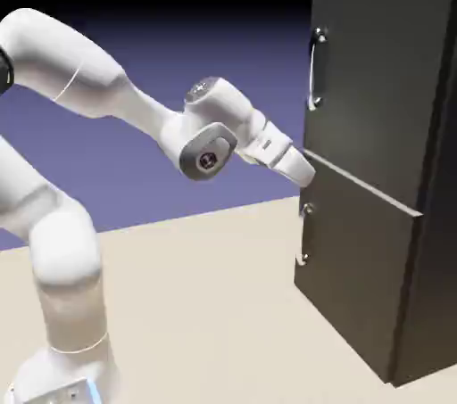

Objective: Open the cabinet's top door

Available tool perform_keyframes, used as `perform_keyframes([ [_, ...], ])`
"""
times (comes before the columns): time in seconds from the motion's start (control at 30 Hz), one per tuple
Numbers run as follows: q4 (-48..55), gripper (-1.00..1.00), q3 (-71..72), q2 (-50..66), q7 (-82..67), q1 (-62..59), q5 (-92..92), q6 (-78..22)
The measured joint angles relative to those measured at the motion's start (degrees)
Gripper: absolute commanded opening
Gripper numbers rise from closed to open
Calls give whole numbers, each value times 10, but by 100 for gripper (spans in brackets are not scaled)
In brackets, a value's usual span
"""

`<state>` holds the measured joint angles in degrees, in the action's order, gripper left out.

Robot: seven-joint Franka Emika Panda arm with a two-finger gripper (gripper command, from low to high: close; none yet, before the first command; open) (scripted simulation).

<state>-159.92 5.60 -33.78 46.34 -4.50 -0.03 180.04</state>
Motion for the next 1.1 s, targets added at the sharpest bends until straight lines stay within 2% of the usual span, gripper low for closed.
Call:
perform_keyframes([
  [0.43, 52, 0, 270, -54, 187, -250, -2, 291],
  [0.5, 54, 0, 280, -56, 194, -259, -2, 302],
  [0.63, 129, 0, 356, 29, 164, -342, 24, 323],
  [0.67, 132, -100, 359, 32, 163, -345, 25, 324],
  [0.73, 132, -100, 359, 32, 163, -345, 25, 324],
  [1.1, 142, -100, 224, 99, -74, -120, 210, 347],
])
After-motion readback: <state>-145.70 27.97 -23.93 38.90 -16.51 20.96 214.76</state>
